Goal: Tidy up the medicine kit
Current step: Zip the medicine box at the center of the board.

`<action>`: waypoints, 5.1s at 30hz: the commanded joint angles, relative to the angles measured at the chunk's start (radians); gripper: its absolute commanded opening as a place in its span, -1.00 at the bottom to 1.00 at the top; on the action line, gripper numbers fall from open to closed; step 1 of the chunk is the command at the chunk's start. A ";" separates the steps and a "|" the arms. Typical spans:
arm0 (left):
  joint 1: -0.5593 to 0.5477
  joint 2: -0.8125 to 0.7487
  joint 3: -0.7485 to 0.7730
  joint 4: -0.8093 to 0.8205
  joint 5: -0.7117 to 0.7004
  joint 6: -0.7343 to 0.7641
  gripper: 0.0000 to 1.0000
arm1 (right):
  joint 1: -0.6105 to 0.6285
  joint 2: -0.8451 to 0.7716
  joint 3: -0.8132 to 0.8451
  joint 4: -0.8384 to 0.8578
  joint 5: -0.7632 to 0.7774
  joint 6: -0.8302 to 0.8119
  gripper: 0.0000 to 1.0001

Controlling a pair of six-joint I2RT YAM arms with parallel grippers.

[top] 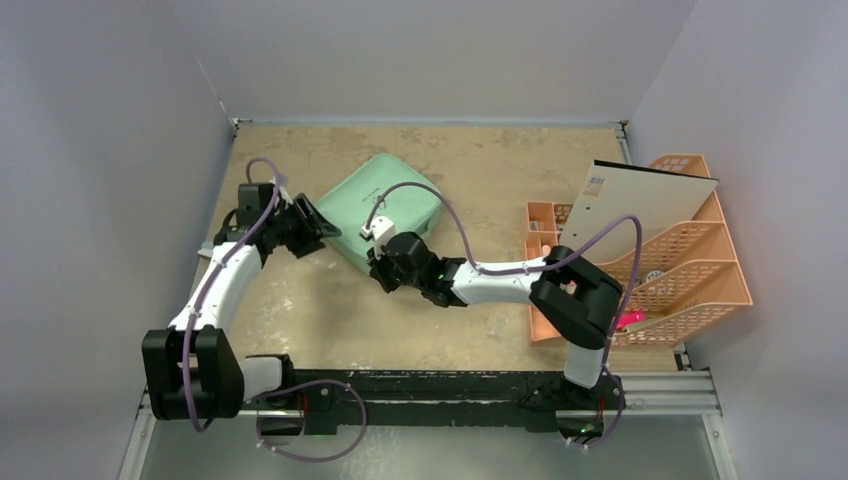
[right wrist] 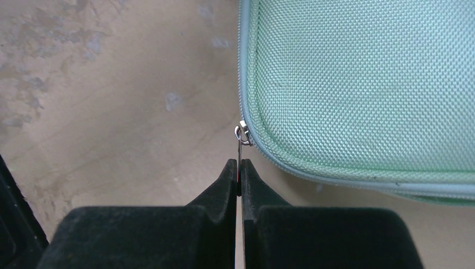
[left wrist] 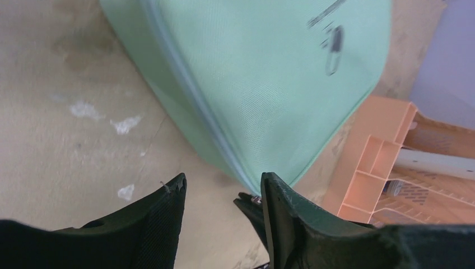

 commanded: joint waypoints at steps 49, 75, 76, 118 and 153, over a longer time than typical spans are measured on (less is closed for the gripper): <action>-0.005 0.210 -0.143 0.067 -0.181 0.002 -0.68 | -0.123 -0.113 -0.123 -0.046 0.054 0.042 -1.00; -0.005 0.251 0.055 0.065 -0.097 0.066 -0.49 | -0.255 -0.106 -0.051 -0.138 0.103 -0.086 -1.00; -0.004 0.261 0.086 0.057 -0.090 0.082 -0.46 | -0.239 -0.101 -0.040 -0.161 0.092 -0.068 -1.00; 0.033 -0.024 -0.297 0.182 -0.063 -0.241 -0.76 | 0.052 -0.022 0.067 -0.171 0.014 0.185 -1.00; 0.033 0.214 0.013 0.053 -0.153 -0.015 -0.78 | -0.075 -0.280 -0.198 -0.211 0.065 0.019 -1.00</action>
